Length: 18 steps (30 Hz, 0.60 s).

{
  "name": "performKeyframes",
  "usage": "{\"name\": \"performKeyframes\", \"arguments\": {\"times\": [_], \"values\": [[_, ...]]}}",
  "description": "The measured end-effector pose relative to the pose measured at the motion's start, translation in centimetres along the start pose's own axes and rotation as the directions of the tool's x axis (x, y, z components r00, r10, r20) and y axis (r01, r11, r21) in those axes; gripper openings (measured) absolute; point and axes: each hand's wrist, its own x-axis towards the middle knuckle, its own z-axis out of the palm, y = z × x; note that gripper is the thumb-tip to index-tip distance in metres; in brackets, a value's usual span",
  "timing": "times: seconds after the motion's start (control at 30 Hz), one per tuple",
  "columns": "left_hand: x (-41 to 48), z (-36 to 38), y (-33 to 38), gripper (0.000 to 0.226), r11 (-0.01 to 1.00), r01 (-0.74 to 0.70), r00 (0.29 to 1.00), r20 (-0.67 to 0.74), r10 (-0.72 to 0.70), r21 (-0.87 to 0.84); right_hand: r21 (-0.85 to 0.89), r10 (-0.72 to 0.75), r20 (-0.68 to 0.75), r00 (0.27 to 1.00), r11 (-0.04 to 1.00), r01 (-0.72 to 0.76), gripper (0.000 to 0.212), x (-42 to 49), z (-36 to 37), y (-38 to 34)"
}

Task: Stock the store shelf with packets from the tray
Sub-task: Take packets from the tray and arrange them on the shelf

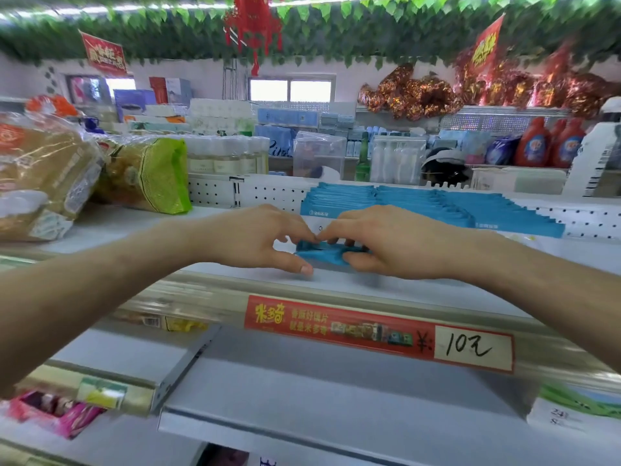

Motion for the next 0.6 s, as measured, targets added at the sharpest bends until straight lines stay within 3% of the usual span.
{"name": "performKeyframes", "arguments": {"times": [0.2, 0.37, 0.47, 0.6], "values": [[1.2, -0.5, 0.0, 0.024, 0.995, -0.050, 0.989, -0.133, 0.062, 0.088, 0.010, -0.051, -0.052, 0.997, 0.999, 0.052, 0.034, 0.2, -0.4, 0.6], [2.2, -1.9, -0.2, 0.021, 0.995, 0.039, 0.988, -0.154, -0.025, 0.089, 0.089, -0.118, 0.050, 0.992, 0.990, 0.113, 0.029, 1.2, -1.7, 1.8], [2.6, -2.3, -0.6, 0.016, 0.998, 0.055, 0.989, -0.136, -0.052, 0.019, 0.070, -0.096, 0.149, 0.984, 0.994, 0.086, 0.036, 2.3, -2.5, 2.8], [3.6, -2.4, -1.4, 0.018, 0.989, 0.132, 0.980, -0.142, -0.139, -0.059, 0.108, -0.027, 0.143, 0.989, 0.994, 0.011, 0.039, 3.3, -2.9, 3.7]]}}
